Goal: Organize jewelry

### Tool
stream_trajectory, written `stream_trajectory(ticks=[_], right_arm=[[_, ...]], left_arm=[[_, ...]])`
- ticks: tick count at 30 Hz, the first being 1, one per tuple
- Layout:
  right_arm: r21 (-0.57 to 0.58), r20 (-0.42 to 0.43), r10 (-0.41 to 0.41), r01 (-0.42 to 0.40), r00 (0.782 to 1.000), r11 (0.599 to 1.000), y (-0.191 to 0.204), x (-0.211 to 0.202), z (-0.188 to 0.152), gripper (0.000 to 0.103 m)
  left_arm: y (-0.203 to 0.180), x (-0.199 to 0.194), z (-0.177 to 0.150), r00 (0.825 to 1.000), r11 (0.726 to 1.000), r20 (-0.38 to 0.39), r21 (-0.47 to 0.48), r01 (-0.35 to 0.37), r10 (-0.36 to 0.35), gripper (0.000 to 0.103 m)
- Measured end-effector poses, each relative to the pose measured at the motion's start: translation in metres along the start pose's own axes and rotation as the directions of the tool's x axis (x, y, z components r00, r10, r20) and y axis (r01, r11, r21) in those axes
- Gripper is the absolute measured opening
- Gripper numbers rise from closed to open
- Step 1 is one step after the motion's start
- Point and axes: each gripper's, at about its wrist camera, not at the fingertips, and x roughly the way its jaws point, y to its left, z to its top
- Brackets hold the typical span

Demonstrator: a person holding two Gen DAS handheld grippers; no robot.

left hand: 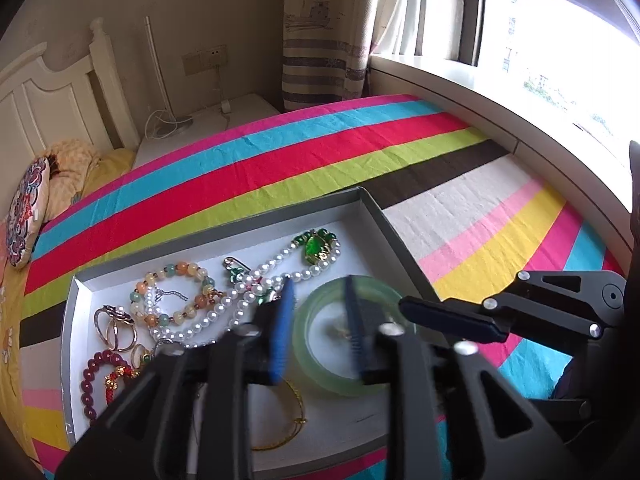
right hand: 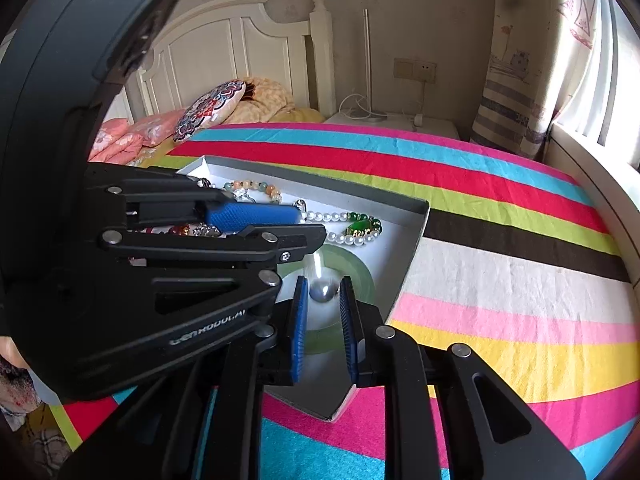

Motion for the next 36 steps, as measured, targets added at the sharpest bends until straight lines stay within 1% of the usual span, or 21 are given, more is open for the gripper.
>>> stream_trajectory(ticks=[1,4,5,6,8,10,11,12,13,14,15,17,18,19,20,21,24,28,30,33,36], right_arm=[[0.004,0.000,-0.001,0.001,1.000,1.000,-0.001,0.000,0.000,0.020],[0.015,0.003,-0.006,0.006,1.000,1.000,-0.003,-0.003,0.000,0.021],[0.017,0.006,-0.009,0.009,1.000,1.000,-0.003,-0.006,0.000,0.025],[0.021,0.010,-0.013,0.013,1.000,1.000,-0.004,-0.008,0.001,0.031],[0.032,0.023,-0.023,0.022,0.999,0.999,-0.007,-0.015,0.004,0.037],[0.048,0.052,-0.037,0.035,0.998,0.998,-0.009,-0.026,0.011,0.038],[0.055,0.067,-0.043,0.039,0.997,0.998,-0.009,-0.032,0.014,0.041],[0.061,0.085,-0.048,0.043,0.995,0.997,-0.008,-0.039,0.017,0.050],[0.069,0.113,-0.055,0.048,0.992,0.996,-0.006,-0.050,0.019,0.055],[0.069,0.133,-0.060,0.051,0.989,0.996,-0.005,-0.057,0.021,0.066],[0.067,0.157,-0.064,0.054,0.986,0.996,-0.001,-0.066,0.021,0.074],[0.061,0.207,-0.070,0.058,0.976,0.996,0.007,-0.082,0.020,0.082],[0.058,0.223,-0.072,0.060,0.972,0.996,0.011,-0.088,0.018,0.087],[0.057,0.241,-0.074,0.062,0.968,0.996,0.017,-0.094,0.016,0.087],[0.058,0.249,-0.076,0.063,0.965,0.996,0.022,-0.097,0.014,0.087],[0.062,0.253,-0.079,0.065,0.964,0.996,0.026,-0.098,0.012,0.087],[0.080,0.255,-0.094,0.076,0.962,0.994,0.045,-0.098,0.004,0.087],[0.085,0.245,-0.119,0.101,0.962,0.991,0.067,-0.090,-0.005,0.087],[0.105,0.221,-0.124,0.103,0.967,0.989,0.077,-0.080,-0.012,0.087],[0.174,0.176,-0.157,0.126,0.972,0.977,0.082,-0.065,-0.022,0.087],[0.190,0.149,-0.202,0.172,0.968,0.967,0.090,-0.054,-0.030,0.087]], left_arm=[[0.004,-0.002,0.000,1.000,1.000,0.013,-0.014,-0.008,0.008,0.051],[0.016,-0.013,-0.001,0.999,0.998,0.037,-0.063,-0.023,0.025,0.063],[0.021,-0.017,0.000,0.998,0.997,0.046,-0.076,-0.031,0.034,0.071],[0.027,-0.026,0.001,0.996,0.995,0.064,-0.091,-0.048,0.054,0.075],[0.033,-0.041,0.004,0.991,0.992,0.101,-0.102,-0.072,0.083,0.083],[0.038,-0.065,0.009,0.981,0.990,0.154,-0.098,-0.101,0.115,0.089],[0.039,-0.074,0.010,0.976,0.989,0.176,-0.095,-0.116,0.131,0.093],[0.040,-0.090,0.009,0.962,0.985,0.218,-0.093,-0.145,0.163,0.095],[0.040,-0.108,0.006,0.942,0.979,0.268,-0.095,-0.183,0.202,0.101],[0.040,-0.118,0.003,0.928,0.974,0.298,-0.099,-0.206,0.226,0.101],[0.040,-0.132,-0.003,0.905,0.966,0.337,-0.104,-0.238,0.259,0.101],[0.041,-0.151,-0.018,0.876,0.954,0.377,-0.120,-0.275,0.300,0.101],[0.044,-0.157,-0.024,0.868,0.949,0.386,-0.131,-0.285,0.314,0.101],[0.048,-0.163,-0.033,0.861,0.944,0.386,-0.150,-0.295,0.330,0.101],[0.050,-0.165,-0.038,0.861,0.941,0.381,-0.161,-0.296,0.336,0.101],[0.054,-0.167,-0.047,0.866,0.939,0.365,-0.182,-0.293,0.341,0.101],[0.069,-0.169,-0.073,0.887,0.931,0.314,-0.246,-0.269,0.339,0.101],[0.084,-0.164,-0.100,0.909,0.927,0.282,-0.305,-0.217,0.306,0.101],[0.084,-0.157,-0.110,0.914,0.927,0.269,-0.303,-0.219,0.304,0.101],[0.082,-0.147,-0.124,0.913,0.924,0.240,-0.281,-0.260,0.330,0.101],[0.085,-0.140,-0.133,0.925,0.932,0.228,-0.271,-0.240,0.305,0.101]])
